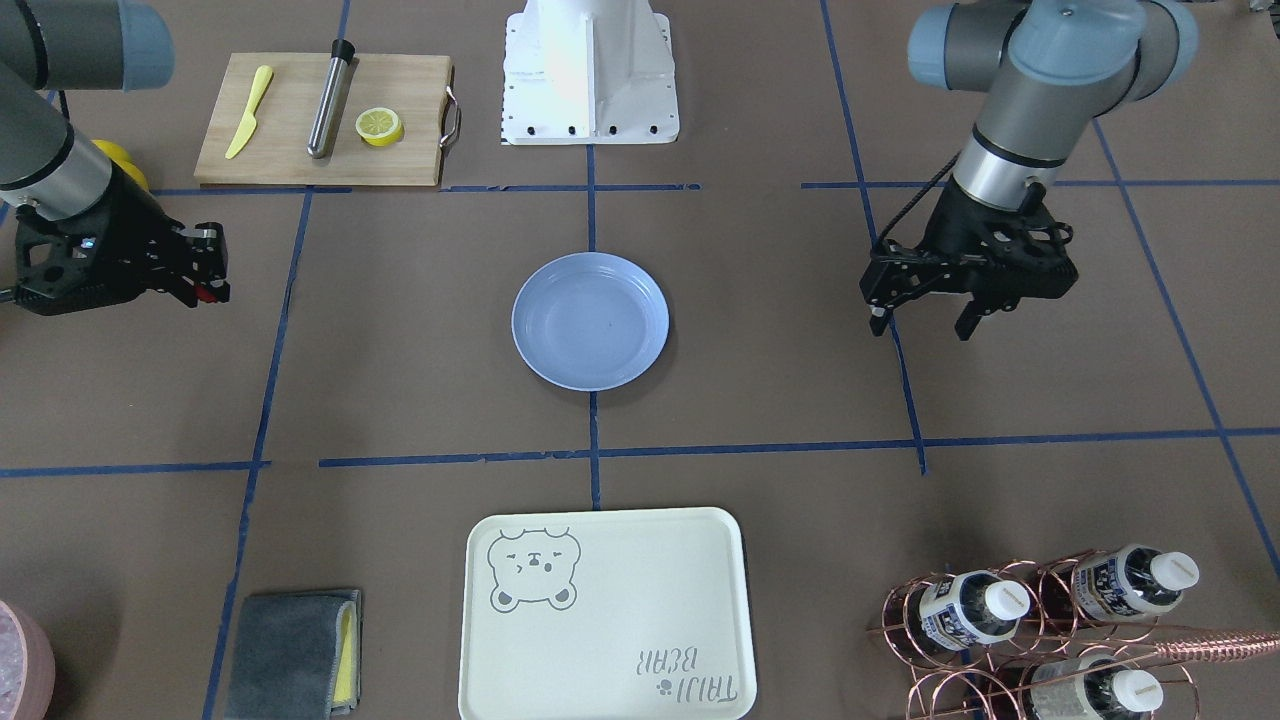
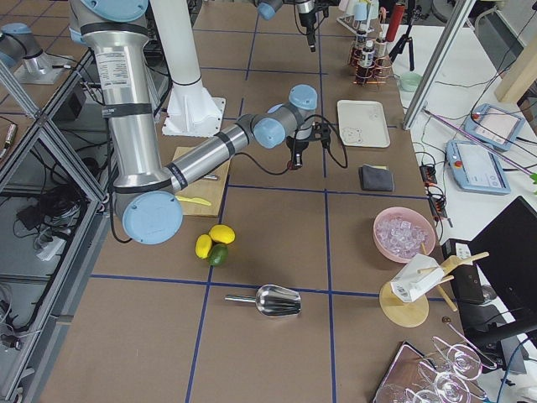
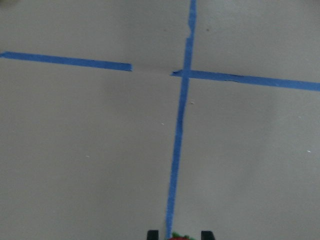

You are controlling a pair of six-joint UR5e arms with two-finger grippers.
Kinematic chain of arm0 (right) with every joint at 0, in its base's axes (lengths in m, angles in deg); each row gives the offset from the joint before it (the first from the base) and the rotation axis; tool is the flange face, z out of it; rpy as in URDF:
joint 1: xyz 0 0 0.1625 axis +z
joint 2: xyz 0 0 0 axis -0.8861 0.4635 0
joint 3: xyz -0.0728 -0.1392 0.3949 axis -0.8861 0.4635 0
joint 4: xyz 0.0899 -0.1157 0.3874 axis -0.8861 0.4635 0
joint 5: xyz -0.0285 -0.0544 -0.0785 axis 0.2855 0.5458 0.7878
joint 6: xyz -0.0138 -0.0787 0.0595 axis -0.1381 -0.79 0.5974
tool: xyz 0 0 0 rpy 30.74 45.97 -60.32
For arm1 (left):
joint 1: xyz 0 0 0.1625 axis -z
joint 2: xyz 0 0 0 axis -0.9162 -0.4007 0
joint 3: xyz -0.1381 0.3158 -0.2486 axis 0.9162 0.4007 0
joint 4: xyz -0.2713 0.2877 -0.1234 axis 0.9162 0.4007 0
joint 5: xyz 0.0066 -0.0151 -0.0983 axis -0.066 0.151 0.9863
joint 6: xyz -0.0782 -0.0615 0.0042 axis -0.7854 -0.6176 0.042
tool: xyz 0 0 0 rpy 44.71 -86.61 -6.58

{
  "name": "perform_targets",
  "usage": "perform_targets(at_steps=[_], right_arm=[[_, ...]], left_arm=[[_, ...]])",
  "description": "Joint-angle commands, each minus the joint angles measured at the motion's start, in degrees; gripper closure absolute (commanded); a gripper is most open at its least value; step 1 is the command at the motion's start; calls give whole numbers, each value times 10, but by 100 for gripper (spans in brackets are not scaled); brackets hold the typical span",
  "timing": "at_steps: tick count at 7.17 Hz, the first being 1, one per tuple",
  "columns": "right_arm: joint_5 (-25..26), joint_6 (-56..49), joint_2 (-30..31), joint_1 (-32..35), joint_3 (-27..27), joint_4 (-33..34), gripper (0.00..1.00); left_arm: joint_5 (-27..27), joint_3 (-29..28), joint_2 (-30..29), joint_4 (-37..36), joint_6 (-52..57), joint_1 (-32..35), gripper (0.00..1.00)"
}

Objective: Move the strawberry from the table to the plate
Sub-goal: 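Carry the strawberry with the right gripper over the light-blue plate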

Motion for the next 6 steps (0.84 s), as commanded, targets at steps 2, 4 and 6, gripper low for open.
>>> perform_targets(at_steps=[2, 4, 6], right_arm=[[55, 161, -148, -106, 27, 26, 100], [116, 221, -211, -168, 72, 25, 100], [178, 244, -263, -218, 143, 19, 100]], left_arm=[[1, -3, 81, 6, 223, 96, 0], [43, -39, 98, 5, 383, 168, 0], [90, -55, 112, 7, 438, 209, 0]])
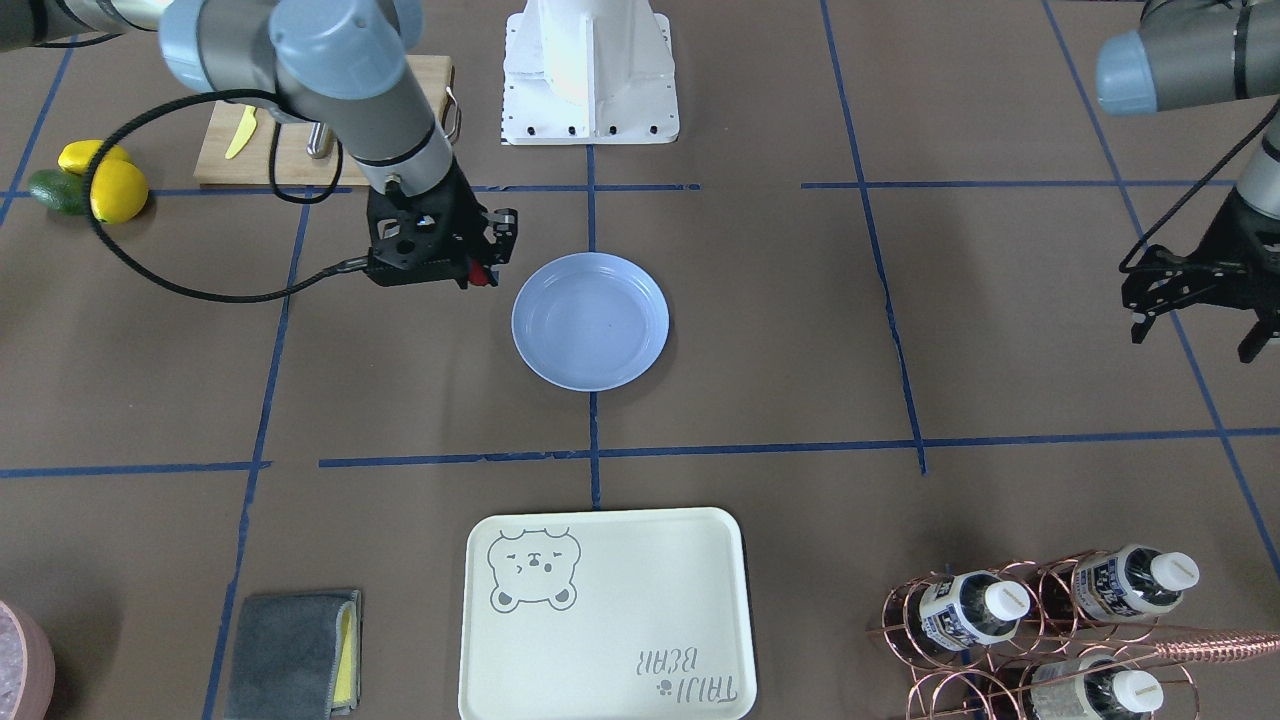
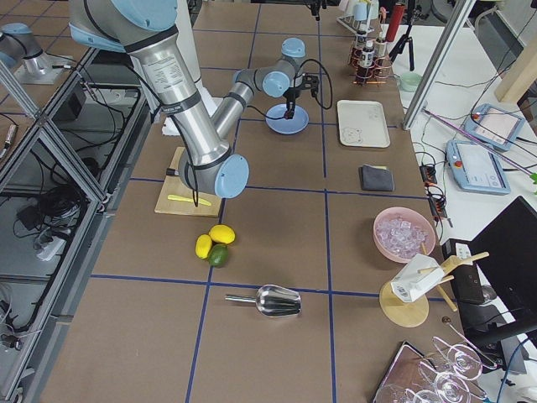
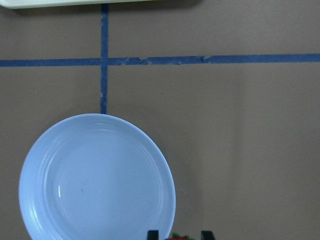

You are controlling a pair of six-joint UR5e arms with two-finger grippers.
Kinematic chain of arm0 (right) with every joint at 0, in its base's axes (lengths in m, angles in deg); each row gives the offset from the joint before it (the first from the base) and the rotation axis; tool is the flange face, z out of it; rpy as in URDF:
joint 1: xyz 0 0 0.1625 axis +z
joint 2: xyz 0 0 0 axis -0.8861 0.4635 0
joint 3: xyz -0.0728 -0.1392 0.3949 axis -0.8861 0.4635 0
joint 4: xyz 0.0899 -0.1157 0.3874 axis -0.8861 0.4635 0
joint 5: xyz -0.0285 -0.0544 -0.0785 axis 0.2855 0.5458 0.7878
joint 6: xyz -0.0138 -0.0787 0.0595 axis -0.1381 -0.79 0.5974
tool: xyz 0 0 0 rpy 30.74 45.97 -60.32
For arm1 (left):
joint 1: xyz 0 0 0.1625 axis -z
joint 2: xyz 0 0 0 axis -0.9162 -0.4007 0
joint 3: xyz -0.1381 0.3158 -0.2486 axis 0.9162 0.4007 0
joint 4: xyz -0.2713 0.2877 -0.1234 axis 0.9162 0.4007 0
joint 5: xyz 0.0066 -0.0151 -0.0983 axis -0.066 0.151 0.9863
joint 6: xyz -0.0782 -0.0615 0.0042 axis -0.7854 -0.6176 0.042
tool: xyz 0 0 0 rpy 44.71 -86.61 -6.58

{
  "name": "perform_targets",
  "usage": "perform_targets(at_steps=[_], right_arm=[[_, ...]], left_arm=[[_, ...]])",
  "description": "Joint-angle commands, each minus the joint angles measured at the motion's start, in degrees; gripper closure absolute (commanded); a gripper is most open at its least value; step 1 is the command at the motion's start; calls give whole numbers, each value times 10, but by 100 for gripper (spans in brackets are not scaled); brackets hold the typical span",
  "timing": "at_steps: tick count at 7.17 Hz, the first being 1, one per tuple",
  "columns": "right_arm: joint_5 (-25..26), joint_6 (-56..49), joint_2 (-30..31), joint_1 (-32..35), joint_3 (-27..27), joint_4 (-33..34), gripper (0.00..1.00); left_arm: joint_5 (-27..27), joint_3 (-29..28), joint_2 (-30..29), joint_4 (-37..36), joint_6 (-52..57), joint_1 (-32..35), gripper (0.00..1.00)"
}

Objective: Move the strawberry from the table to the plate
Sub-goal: 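Carry the strawberry with the right gripper over the light-blue plate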

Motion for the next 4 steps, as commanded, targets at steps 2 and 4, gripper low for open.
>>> perform_targets(at_steps=[2, 4], right_arm=[[89, 50, -82, -76, 110, -12, 100], [93, 61, -114, -79, 183, -59, 100]], left_arm=[[20, -17, 9, 1, 32, 25, 0], [20, -25, 8, 2, 31, 26, 0]])
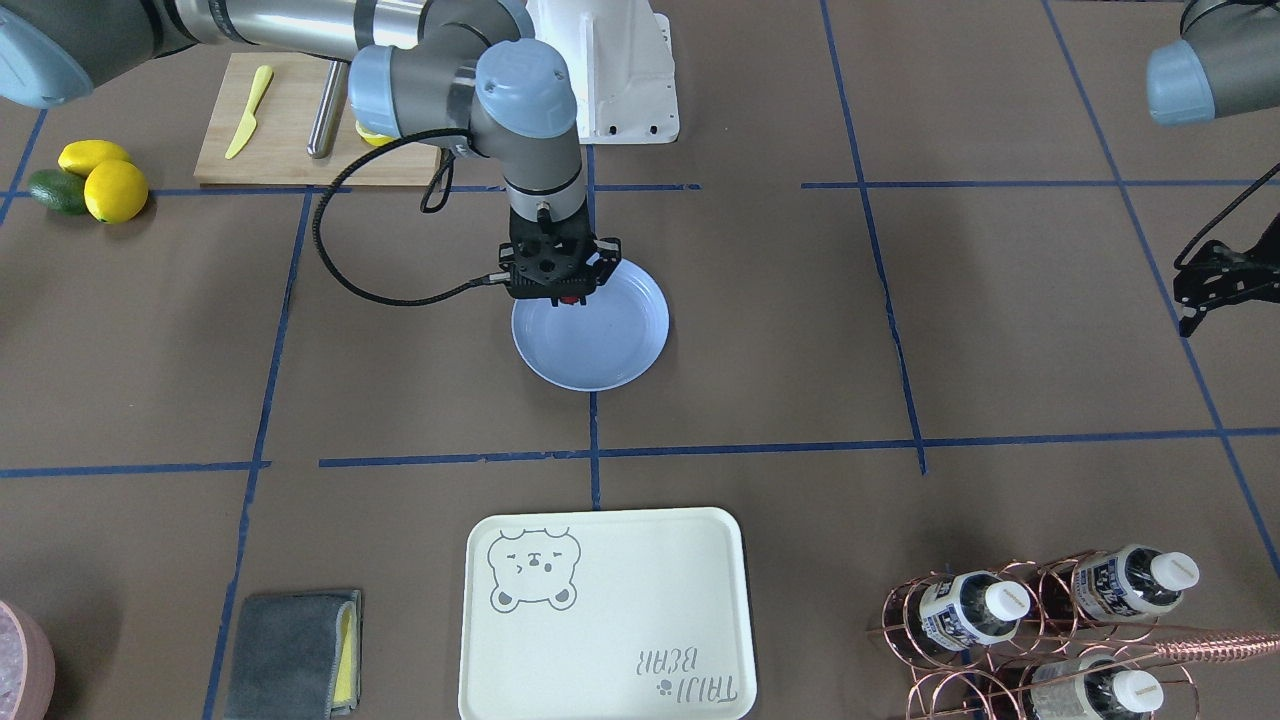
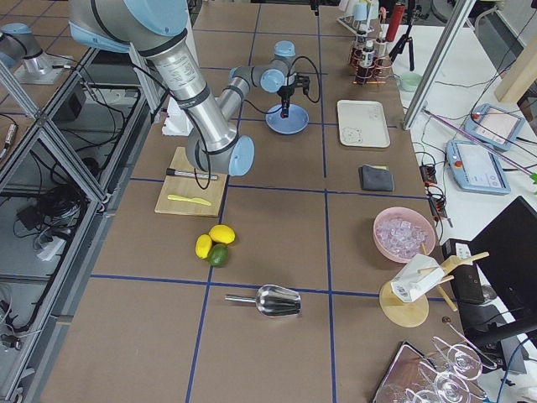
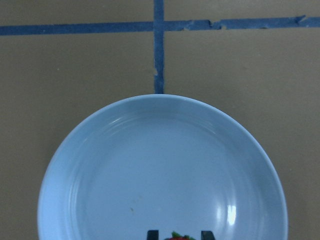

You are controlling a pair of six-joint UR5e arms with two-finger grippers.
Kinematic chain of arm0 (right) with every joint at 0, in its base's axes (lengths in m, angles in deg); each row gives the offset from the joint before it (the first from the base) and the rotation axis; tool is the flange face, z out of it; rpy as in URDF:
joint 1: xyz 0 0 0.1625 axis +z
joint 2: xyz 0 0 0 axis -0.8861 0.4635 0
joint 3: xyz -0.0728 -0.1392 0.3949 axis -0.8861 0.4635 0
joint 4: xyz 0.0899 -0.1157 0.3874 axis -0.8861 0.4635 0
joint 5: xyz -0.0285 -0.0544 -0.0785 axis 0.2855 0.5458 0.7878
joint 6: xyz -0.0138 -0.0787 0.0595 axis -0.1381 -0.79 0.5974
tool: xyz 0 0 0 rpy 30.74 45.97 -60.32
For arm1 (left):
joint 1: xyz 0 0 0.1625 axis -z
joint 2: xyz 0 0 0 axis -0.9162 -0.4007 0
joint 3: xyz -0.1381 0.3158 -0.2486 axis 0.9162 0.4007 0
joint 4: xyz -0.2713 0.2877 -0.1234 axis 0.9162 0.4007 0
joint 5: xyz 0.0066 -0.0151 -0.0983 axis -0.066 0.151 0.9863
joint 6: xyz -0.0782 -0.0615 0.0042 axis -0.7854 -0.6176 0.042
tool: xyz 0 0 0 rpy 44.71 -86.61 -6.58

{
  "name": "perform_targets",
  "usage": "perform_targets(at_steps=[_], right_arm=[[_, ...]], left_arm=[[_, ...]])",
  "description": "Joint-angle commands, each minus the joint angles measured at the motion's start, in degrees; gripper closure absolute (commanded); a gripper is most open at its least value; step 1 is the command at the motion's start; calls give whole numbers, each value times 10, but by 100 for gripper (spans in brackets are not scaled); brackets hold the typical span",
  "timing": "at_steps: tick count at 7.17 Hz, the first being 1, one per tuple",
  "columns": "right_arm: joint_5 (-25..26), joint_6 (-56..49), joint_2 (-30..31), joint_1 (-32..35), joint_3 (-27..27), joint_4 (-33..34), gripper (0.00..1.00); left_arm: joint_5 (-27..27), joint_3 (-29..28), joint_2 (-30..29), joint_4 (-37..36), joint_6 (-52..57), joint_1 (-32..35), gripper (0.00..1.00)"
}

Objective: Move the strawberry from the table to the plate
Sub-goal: 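Carry the strawberry with the right gripper over the light-blue plate, then lower the strawberry onto the plate and open the right gripper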

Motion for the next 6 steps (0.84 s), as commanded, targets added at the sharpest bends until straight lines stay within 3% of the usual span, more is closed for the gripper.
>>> perform_targets(at_steps=[1, 6], right_arm=[[6, 7, -17, -5, 39, -27, 100], [7, 5, -16, -5, 51, -28, 100]], left_arm=[[0, -5, 0, 0, -2, 1, 0], [0, -9, 0, 0, -3, 3, 0]])
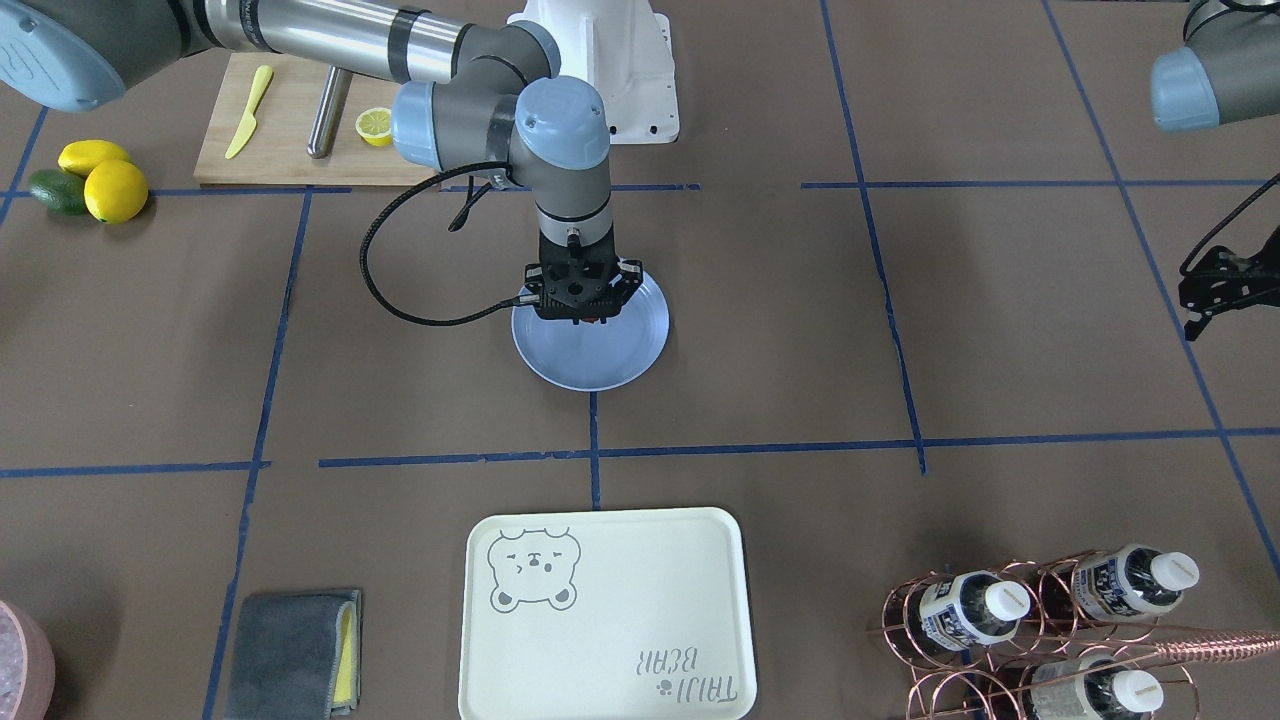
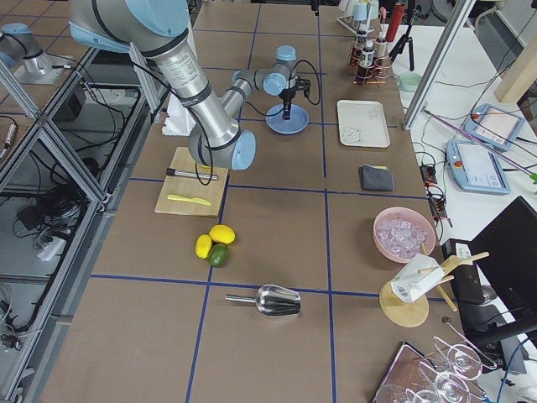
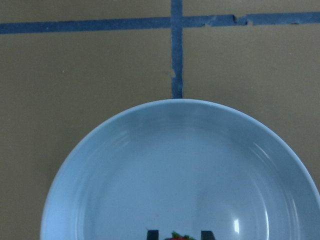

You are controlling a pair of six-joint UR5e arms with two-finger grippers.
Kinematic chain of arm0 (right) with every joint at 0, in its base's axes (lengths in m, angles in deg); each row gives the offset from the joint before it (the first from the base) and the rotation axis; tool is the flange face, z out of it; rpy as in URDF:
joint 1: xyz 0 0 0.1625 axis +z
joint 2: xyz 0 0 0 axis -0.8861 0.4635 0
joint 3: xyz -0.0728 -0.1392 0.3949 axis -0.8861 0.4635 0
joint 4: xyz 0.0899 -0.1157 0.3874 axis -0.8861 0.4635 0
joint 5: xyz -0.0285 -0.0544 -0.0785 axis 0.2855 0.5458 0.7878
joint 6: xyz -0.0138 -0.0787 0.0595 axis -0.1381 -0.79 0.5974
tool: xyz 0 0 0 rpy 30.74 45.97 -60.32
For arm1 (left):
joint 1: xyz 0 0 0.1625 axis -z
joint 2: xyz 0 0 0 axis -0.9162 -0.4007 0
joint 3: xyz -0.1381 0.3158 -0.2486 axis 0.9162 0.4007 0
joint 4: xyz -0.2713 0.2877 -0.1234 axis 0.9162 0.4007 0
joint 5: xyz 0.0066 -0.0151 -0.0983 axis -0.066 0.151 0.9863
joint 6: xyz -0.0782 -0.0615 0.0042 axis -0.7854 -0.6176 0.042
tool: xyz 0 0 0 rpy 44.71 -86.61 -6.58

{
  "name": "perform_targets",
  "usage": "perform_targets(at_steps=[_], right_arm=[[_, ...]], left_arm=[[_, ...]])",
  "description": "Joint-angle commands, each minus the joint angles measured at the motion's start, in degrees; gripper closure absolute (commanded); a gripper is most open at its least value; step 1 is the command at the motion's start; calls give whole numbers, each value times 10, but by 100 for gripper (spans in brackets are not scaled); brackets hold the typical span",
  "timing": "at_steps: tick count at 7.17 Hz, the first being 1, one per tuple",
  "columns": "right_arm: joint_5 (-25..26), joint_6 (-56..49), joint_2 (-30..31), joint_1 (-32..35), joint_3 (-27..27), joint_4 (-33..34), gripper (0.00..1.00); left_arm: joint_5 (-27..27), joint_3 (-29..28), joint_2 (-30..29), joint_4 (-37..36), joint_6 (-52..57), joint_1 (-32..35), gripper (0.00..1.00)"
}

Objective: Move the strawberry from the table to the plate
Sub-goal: 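Lower the strawberry onto the plate and open the right gripper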

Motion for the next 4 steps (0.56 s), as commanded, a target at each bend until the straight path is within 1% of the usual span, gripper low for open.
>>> perform_targets(at_steps=[1, 4], right_arm=[[0, 0, 0, 0, 4, 0, 100], [2, -1, -1, 0, 9, -2, 100]], left_arm=[[0, -1, 0, -1, 0, 1, 0], [0, -3, -1, 0, -1, 1, 0]])
